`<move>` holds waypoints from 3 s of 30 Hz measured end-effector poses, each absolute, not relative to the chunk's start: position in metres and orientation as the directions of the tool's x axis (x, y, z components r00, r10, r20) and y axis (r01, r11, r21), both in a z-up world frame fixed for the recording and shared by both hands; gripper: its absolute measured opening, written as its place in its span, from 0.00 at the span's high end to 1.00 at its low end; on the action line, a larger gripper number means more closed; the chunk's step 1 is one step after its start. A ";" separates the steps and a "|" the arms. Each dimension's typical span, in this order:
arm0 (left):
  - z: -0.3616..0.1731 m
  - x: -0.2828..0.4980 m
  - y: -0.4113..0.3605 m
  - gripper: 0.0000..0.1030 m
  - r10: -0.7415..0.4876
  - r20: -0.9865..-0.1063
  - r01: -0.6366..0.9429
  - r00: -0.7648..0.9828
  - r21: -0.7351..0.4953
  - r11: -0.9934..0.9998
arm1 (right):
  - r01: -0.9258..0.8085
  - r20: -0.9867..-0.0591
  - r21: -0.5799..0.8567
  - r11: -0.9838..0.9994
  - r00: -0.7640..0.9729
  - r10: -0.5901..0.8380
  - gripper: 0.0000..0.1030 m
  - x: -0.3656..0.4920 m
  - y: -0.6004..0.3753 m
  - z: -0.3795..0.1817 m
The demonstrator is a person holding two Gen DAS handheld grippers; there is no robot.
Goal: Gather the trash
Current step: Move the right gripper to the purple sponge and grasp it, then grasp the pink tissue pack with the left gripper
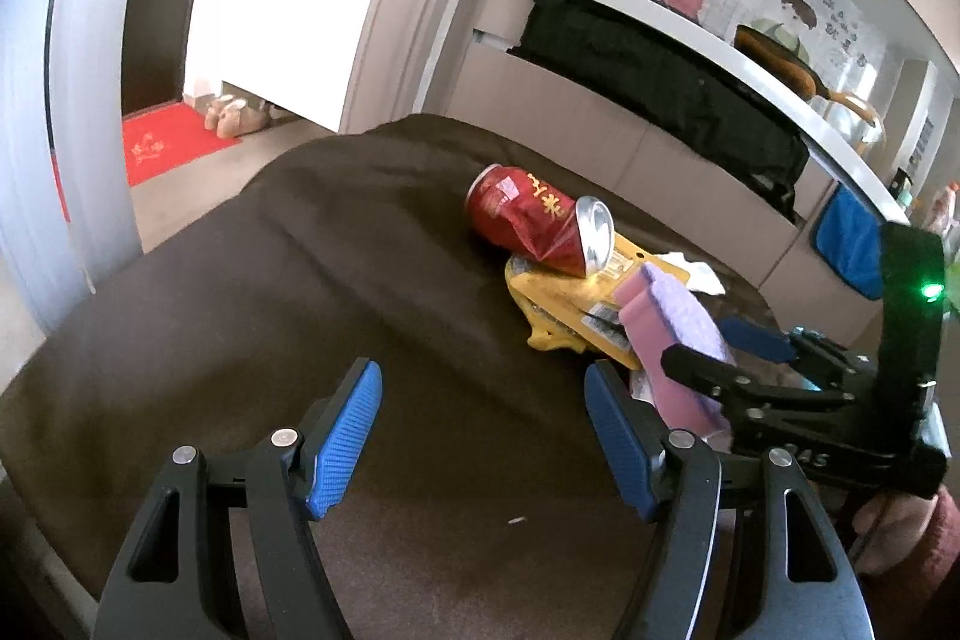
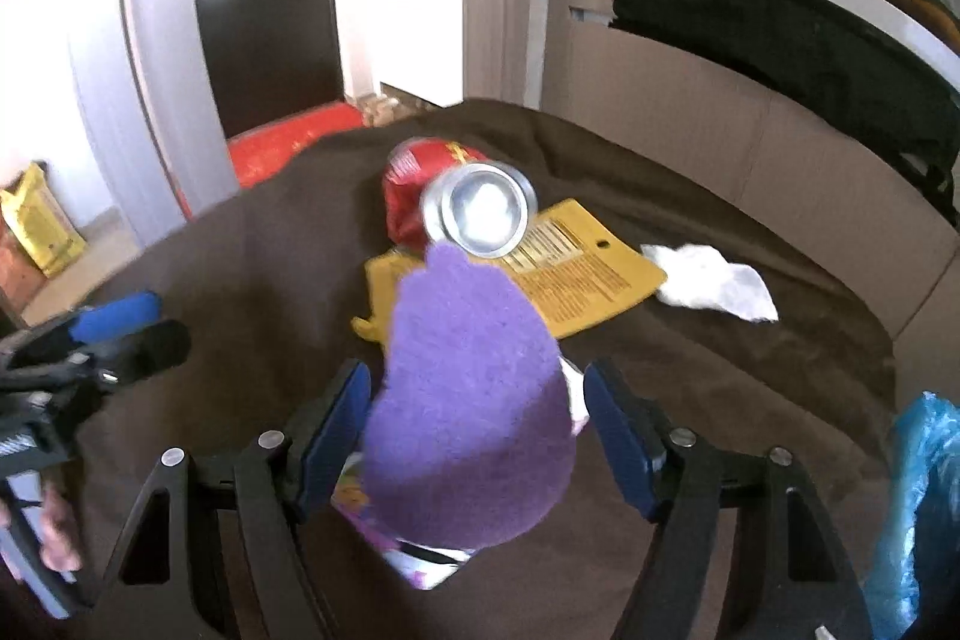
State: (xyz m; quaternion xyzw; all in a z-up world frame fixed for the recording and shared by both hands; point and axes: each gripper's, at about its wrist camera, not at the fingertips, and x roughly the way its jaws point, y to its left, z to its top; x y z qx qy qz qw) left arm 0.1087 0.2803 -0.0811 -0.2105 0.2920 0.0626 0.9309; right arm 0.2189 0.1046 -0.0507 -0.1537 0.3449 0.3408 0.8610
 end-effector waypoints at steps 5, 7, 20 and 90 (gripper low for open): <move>-0.083 0.111 0.277 0.32 -0.012 -0.578 -0.244 0.816 -0.362 0.900 | -0.688 -0.720 0.038 0.725 0.485 0.497 0.39 0.225 0.086 -0.055; -0.084 0.114 0.272 0.32 -0.013 -0.591 -0.248 0.807 -0.357 0.900 | -0.698 -0.705 0.074 0.713 0.469 0.532 0.39 0.223 0.073 -0.051; -0.092 0.159 0.217 0.33 -0.222 -0.638 -0.110 0.737 -0.438 0.892 | -0.567 -0.663 0.037 0.823 0.603 0.444 0.39 0.209 -0.030 -0.042; -0.068 0.186 0.113 0.80 -0.196 -0.681 0.058 0.705 -0.221 0.974 | -0.491 -0.661 0.292 0.821 0.517 0.544 0.19 0.190 -0.117 -0.095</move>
